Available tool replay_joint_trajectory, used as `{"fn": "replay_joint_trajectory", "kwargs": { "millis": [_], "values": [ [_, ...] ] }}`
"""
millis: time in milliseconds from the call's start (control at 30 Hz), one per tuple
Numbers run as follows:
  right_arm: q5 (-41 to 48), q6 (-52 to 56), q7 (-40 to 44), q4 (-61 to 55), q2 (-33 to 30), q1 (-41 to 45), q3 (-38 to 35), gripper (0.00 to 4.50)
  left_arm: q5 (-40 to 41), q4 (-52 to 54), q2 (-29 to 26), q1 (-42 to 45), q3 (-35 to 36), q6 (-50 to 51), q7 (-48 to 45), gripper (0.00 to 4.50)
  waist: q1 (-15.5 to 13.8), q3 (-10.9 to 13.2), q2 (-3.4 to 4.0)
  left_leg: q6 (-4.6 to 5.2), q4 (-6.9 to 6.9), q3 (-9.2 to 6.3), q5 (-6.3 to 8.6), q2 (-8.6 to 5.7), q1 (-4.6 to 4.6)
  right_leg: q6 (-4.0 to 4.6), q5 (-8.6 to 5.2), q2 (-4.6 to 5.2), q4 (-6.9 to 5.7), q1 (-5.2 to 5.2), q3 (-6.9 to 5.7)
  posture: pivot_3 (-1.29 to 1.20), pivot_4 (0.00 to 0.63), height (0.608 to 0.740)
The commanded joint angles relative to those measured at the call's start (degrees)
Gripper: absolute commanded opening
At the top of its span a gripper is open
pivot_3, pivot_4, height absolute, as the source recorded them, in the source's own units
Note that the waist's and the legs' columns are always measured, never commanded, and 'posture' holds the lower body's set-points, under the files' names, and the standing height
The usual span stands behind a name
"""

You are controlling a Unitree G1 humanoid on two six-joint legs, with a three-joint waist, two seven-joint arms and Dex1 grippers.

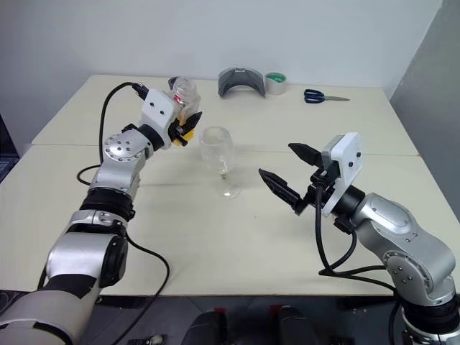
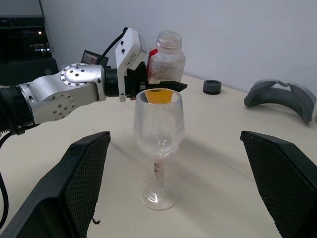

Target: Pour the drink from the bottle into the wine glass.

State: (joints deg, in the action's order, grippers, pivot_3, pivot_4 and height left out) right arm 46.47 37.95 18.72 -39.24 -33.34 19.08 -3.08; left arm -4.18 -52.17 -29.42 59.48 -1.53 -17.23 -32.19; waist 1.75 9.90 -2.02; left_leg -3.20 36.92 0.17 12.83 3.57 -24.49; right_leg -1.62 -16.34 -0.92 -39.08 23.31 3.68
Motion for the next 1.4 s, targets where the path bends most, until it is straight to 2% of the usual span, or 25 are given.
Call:
{"fn": "replay_joint_trajectory", "kwargs": {
  "millis": [33,233,733,1400],
  "values": [
    [-1.2,-1.7,0.3,-0.2,1.5,1.6,0.0,4.50,-2.5,2.8,-2.7,3.1,-1.5,-4.3,-1.4,1.64,-0.1,0.0,0.00,0.00,0.01,0.00,0.00,0.00,0.00,0.00,0.00,0.00,0.00,0.00,-0.01,0.00,0.150,0.740],
    [-3.5,-2.3,1.1,1.3,4.2,3.3,1.5,4.50,-7.8,1.5,-4.8,5.1,-5.4,-11.5,-1.2,1.64,-0.2,0.0,0.00,0.00,0.03,0.00,0.00,-0.01,-0.03,0.00,0.00,0.01,0.00,0.00,-0.02,0.00,0.150,0.740],
    [-5.9,-2.5,2.8,2.1,6.4,3.8,1.7,4.50,-18.9,-5.0,-8.0,10.0,-11.6,-23.9,4.4,1.64,-0.1,0.0,0.00,0.00,0.03,0.00,0.00,0.00,-0.06,0.01,0.00,0.01,-0.04,0.04,-0.02,0.00,0.150,0.740],
    [-6.8,-1.8,3.6,1.5,8.7,3.3,2.4,4.50,-30.0,-11.5,-12.1,16.2,-18.3,-32.0,14.4,1.64,-0.1,0.0,0.00,0.00,0.04,0.00,0.00,-0.01,-0.06,0.01,0.00,0.02,-0.06,0.05,-0.04,0.00,0.150,0.740]
  ]
}}
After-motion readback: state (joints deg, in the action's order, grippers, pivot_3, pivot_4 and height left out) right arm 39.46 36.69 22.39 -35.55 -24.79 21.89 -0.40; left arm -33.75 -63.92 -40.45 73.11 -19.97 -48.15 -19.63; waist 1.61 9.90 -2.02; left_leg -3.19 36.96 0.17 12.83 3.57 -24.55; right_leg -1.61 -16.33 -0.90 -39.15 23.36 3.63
